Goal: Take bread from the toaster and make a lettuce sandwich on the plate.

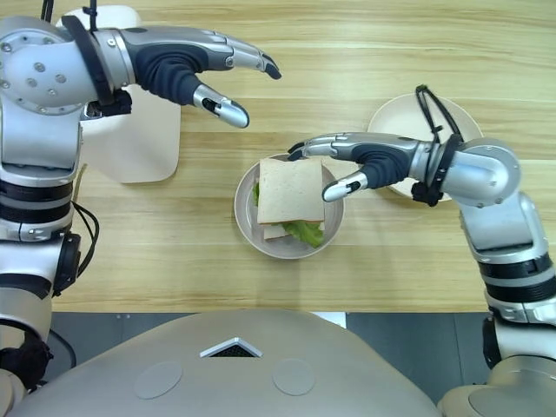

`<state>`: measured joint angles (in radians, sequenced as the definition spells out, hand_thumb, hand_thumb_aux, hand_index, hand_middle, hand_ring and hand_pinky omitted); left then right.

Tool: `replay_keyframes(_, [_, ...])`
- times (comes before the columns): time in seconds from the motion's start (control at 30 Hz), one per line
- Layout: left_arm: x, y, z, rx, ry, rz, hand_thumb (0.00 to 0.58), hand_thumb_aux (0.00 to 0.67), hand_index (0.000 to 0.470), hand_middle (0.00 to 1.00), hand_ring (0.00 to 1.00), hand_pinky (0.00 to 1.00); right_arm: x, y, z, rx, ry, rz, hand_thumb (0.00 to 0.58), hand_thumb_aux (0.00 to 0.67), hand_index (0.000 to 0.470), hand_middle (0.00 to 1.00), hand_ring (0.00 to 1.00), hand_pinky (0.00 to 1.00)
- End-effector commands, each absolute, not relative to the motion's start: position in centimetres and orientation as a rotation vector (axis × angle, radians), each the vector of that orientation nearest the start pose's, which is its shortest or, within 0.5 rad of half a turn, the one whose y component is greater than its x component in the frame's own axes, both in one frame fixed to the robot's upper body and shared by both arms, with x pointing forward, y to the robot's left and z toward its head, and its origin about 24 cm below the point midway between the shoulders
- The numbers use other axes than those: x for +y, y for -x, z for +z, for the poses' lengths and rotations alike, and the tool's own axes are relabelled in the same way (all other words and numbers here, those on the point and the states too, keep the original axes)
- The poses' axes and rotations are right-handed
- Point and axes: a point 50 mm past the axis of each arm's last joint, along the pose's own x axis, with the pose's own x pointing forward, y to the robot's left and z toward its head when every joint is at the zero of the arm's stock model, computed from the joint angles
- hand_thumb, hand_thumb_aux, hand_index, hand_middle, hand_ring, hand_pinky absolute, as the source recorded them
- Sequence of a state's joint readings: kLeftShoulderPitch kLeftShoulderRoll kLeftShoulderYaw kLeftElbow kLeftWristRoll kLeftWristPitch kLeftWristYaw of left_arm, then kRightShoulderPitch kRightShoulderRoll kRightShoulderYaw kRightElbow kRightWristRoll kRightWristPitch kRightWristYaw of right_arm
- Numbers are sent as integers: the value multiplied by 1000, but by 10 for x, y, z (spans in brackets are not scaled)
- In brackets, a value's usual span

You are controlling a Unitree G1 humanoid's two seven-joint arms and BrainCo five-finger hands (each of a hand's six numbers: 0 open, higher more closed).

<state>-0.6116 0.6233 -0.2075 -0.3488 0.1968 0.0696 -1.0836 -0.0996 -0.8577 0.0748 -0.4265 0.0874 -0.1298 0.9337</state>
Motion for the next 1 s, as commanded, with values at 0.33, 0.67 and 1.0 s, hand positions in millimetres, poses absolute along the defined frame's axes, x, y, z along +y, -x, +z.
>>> replay_keyframes(0.33, [134,-211,145,266,-402,-1809,580,670,470,0,0,0,-214,-173,109,456,681,1619,580,670,470,1000,1000,1000])
replay_keyframes(0.67, [182,-198,59,903,-317,-1857,580,670,470,1000,1000,1000,-203,-164,52,794,554,1868,580,670,470,1000,1000,1000])
replay_keyframes(1.0, [179,-189,36,956,-471,-1912,580,670,470,1000,1000,1000,-173,-171,37,724,521,1890,580,670,470,1000,1000,1000])
